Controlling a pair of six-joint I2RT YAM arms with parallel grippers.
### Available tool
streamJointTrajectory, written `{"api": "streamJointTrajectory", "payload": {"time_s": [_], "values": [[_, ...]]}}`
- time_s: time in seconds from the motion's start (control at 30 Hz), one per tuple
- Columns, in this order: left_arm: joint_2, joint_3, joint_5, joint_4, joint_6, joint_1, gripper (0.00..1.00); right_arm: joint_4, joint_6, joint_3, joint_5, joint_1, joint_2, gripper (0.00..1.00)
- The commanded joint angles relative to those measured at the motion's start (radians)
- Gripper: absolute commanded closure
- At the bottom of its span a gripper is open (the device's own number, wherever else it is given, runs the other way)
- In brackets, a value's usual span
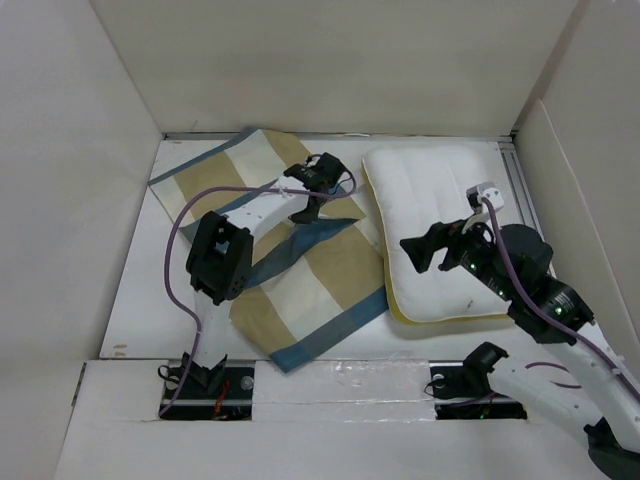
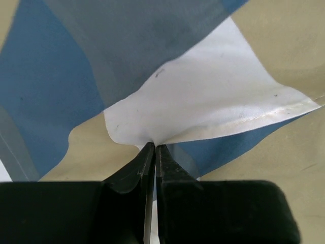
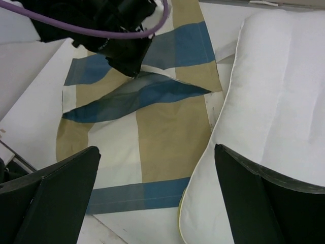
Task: Put the pillow into the pillowcase
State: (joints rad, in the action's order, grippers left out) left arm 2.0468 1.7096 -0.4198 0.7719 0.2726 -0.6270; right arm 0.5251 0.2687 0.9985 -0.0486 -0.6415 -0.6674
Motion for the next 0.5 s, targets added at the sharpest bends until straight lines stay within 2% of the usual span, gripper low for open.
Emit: {"api": "streamJointTrajectory", "payload": {"time_s": [0.0,0.1,0.27,0.33,0.37,0.4,0.47], "values": [[-0.076,0.099,-0.048,0.061,0.005,0.001,1.0,-0.105,0.035,-0.011,-0.087,0.005,-0.058,0.0],[-0.066,0.171,-0.053,0.099,0.019,0.033,1.0,-0.128,0.07,0.02,-0.177,0.016,-0.19,0.0],[-0.094,0.194,0.082,0.069,0.033,0.115,1.0,-0.099,0.112,0.201,-0.175,0.224,-0.525,0.0],[-0.105,0.182,0.093,0.058,0.033,0.124,1.0,-0.126,0.092,0.245,-0.197,0.264,-0.68,0.0],[-0.105,0.182,0.093,0.058,0.033,0.124,1.0,-0.126,0.092,0.279,-0.268,0.291,-0.739,0.0],[-0.115,0.182,0.093,0.058,0.033,0.124,1.0,-0.096,0.092,0.383,-0.324,0.307,-0.8,0.0],[-0.116,0.182,0.093,0.058,0.022,0.124,1.0,-0.011,0.106,0.486,-0.417,0.345,-0.987,0.0]]}}
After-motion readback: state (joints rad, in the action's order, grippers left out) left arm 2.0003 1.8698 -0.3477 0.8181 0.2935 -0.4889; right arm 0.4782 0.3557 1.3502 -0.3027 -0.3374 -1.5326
